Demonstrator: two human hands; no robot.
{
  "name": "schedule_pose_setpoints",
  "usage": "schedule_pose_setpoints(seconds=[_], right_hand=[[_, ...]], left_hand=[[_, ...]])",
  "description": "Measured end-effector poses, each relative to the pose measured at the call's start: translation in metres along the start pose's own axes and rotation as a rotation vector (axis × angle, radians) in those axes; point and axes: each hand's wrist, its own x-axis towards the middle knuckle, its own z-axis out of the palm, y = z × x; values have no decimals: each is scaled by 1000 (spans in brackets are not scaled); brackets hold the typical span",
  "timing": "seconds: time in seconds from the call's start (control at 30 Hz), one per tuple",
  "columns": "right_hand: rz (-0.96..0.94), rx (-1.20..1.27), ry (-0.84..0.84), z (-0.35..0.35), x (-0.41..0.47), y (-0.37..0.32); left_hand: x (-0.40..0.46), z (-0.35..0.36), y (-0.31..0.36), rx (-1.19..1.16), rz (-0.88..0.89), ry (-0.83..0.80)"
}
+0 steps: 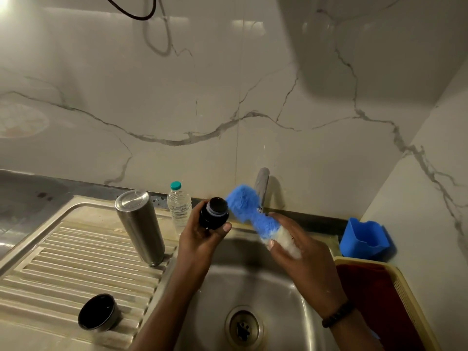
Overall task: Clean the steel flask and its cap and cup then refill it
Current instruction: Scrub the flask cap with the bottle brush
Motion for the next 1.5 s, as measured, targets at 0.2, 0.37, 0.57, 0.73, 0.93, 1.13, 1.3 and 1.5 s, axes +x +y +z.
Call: schedule_pose_setpoints(seconds=[0.2,0.37,0.57,0.73,0.93,1.13,1.3,1.5], right_hand=[[180,545,-178,-10,5,-16],[177,405,-67,-11,0,-10],[218,328,-93,-2,-8,-3],[178,252,-127,-2,-7,-2],[87,50,-167,-3,-9,-1],[5,-125,-174,-4,-8,3],[-45,-166,-148,0,-8,1],[-36,-79,-200,2,-12,4]], left_hand=[[-2,1,2,-35,-13,-139],[0,7,0,-209,-96,-44],[0,9,-1,-247,-146,-22],[0,6,-2,-219,-137,-23],[0,3,-3,-138,-84,-28],[-3,2,-3,-101,-71,-13],[-5,5,-7,-164,-97,34],[-4,4,-8,-205,-95,48]])
